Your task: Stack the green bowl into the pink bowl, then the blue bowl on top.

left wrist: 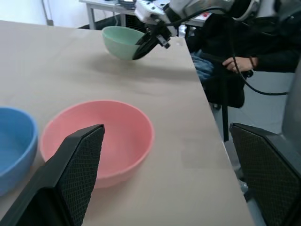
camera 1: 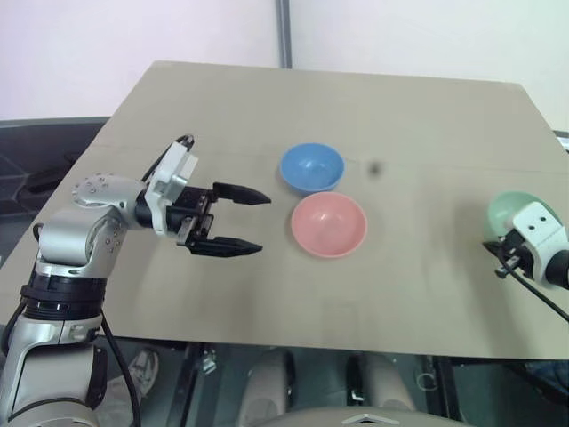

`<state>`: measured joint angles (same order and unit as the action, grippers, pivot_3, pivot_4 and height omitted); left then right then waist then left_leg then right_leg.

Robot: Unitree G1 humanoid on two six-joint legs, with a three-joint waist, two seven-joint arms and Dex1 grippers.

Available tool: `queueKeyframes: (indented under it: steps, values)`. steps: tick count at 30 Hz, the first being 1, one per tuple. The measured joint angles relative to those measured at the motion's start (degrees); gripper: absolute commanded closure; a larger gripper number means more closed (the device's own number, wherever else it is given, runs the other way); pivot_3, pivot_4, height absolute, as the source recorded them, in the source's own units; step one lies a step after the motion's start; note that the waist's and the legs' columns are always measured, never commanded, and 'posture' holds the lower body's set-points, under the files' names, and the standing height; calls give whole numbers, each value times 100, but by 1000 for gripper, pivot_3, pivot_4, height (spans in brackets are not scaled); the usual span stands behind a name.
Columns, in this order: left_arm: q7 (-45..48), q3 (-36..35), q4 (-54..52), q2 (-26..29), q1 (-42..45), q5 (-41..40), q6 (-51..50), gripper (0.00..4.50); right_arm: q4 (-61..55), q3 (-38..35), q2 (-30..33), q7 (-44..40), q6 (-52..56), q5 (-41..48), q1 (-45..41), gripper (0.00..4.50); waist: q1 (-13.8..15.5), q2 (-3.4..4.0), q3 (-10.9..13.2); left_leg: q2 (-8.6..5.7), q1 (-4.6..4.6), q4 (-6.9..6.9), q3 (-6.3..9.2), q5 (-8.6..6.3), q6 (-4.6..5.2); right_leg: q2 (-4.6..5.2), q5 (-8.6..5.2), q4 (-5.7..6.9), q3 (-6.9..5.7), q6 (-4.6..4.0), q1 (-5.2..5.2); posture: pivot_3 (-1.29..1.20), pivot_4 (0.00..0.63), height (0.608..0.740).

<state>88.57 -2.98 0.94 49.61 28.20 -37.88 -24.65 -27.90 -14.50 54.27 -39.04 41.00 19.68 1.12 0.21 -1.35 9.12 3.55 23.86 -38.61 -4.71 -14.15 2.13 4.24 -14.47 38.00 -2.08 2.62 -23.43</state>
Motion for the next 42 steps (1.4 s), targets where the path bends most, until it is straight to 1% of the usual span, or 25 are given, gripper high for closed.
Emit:
queueKeyframes:
  steps: [1,3,4,5,6,7,10,12,14,16,17,19,20,21,22,23,25,28,30,33,35,37,38,42]
  values:
    - [-7,0,23,-12,-12,14,6,0,-100,12,-11,-32,-47,35,-34,4489,-7,1,1,3,0,0,0,0,0,-3,0,0,0,0,0,0,150,740]
    - [-43,-33,258,-30,-149,195,221,0,-590,241,-213,-85,-109,271,-593,4489,-46,5,4,13,-1,0,-1,0,-1,-11,0,0,0,-1,-1,0,150,740]
    - [-56,-50,456,-20,-242,350,402,0,-857,598,-303,-95,-95,329,-1081,4489,-84,4,3,15,-6,0,-3,0,-1,-13,1,2,2,-1,-2,0,150,740]
    - [-78,-50,546,-26,-264,423,456,0,-1003,774,-341,-98,-102,339,-1285,4489,-88,4,5,17,-2,0,-2,0,-1,-14,0,2,0,-3,-4,0,150,740]
    - [-88,-53,768,-20,-307,594,639,0,-1194,1313,-552,-102,-83,328,-1811,4489,-88,0,4,19,-1,1,-1,0,-1,-16,1,1,-2,-6,-6,0,150,740]
    - [-93,-53,785,-24,-307,618,656,0,-1215,1377,-593,-97,-84,327,-1866,4489,-86,-2,3,21,0,1,-2,0,-1,-17,2,1,-3,-8,-7,0,150,740]
    - [-89,-54,1128,-24,-328,873,1019,0,-1088,2341,-1106,-83,-38,171,-2521,4489,-37,-2,4,16,12,-1,-16,0,-1,-9,4,-3,-2,-10,-12,0,150,740]
    - [-89,-53,1291,-31,-319,978,1171,0,-875,2829,-1314,-104,-90,-27,-2741,4489,-14,-3,4,14,20,-3,-36,0,-1,-7,4,-7,-2,-10,-18,0,150,740]
    - [-88,-54,1419,-31,-278,1040,1264,0,-622,3167,-1409,-181,-132,-186,-2779,4489,27,-3,4,14,28,-5,-42,0,-1,-7,4,-8,-3,-10,-24,0,150,740]
    - [-87,-56,1483,-27,-239,1088,1300,0,-428,3324,-1428,-289,-150,-270,-2802,3628,56,-3,4,14,39,-6,-42,0,-2,-8,4,-7,-4,-10,-33,0,150,740]
    - [-87,-59,1529,-26,-228,1105,1316,0,-314,3384,-1451,-342,-157,-302,-2889,3310,52,-3,4,14,38,-7,-42,1,-2,-8,4,-6,-4,-10,-33,0,150,740]
    - [-87,-59,1575,-27,-194,1149,1346,0,-222,3419,-1524,-427,-190,-380,-3010,2399,46,-3,4,16,38,-8,-40,1,-2,-11,5,-2,-5,-10,-34,0,150,740]
    - [-89,-59,1586,-29,-174,1170,1366,0,-197,3453,-1527,-444,-221,-414,-3044,2188,46,-3,4,17,36,-8,-40,0,-2,-11,4,-1,-5,-10,-34,0,150,740]
    - [-92,-58,1603,-30,-148,1191,1386,0,-176,3508,-1531,-457,-254,-467,-3075,1656,44,-3,4,18,36,-8,-39,0,-2,-13,4,0,-7,-11,-34,0,150,740]
    - [-110,-55,1633,-41,-95,1231,1430,0,-138,3569,-1555,-454,-284,-564,-3105,1243,43,-3,4,19,36,-8,-39,0,-2,-13,4,0,-7,-11,-34,0,150,740]
    - [-145,-53,1672,-57,-38,1297,1492,0,-113,3595,-1604,-429,-298,-627,-3119,724,48,-3,4,19,36,-8,-38,0,-2,-12,4,1,-9,-11,-34,0,150,740]
    - [-211,-20,1836,-107,217,1432,1600,0,-119,3570,-1662,-412,-295,-647,-3133,164,61,-3,4,18,39,-11,-35,1,-2,-12,5,2,-13,-11,-33,0,150,740]
    - [-380,148,2286,-203,808,1830,1979,0,-430,3026,-1785,-351,-87,-302,-3123,164,69,-3,4,18,68,-38,-16,1,-3,-13,8,2,-32,-11,-38,0,150,740]
    - [-502,329,2712,-306,1266,2209,2473,0,-756,2628,-1808,-294,119,-33,-3119,164,78,-3,4,18,81,-51,-7,1,-3,-13,8,1,-43,-11,-38,0,150,740]
    - [-1036,886,3512,-444,2117,3298,3717,0,-1211,2235,-1827,-141,397,237,-3094,164,80,-5,2,15,84,-56,-5,1,-2,-12,11,-2,-43,-7,-37,0,150,740]
    - [-1125,1200,4025,-579,2583,3759,4319,0,-1360,2094,-1822,-26,587,344,-3043,164,78,-5,3,14,87,-56,-5,1,-2,-12,12,-1,-45,-6,-38,0,150,740]
    - [-1158,1615,4792,-953,3262,4258,4925,0,-1582,1840,-1721,129,837,435,-2889,164,119,-7,4,13,91,-60,-2,0,-1,-12,12,-3,-50,-6,-37,0,150,740]
    - [-1226,1737,4969,-1036,3434,4420,5131,0,-1652,1772,-1688,171,904,468,-2825,164,114,-8,4,13,91,-60,-3,0,-1,-12,12,-4,-47,-5,-38,0,150,740]
    - [-2022,2541,6061,-1616,4463,5598,6177,0,-2252,1154,-1434,465,1392,605,-2132,164,133,-10,6,9,97,-58,0,-2,3,-10,12,-10,-46,-4,-38,0,150,740]
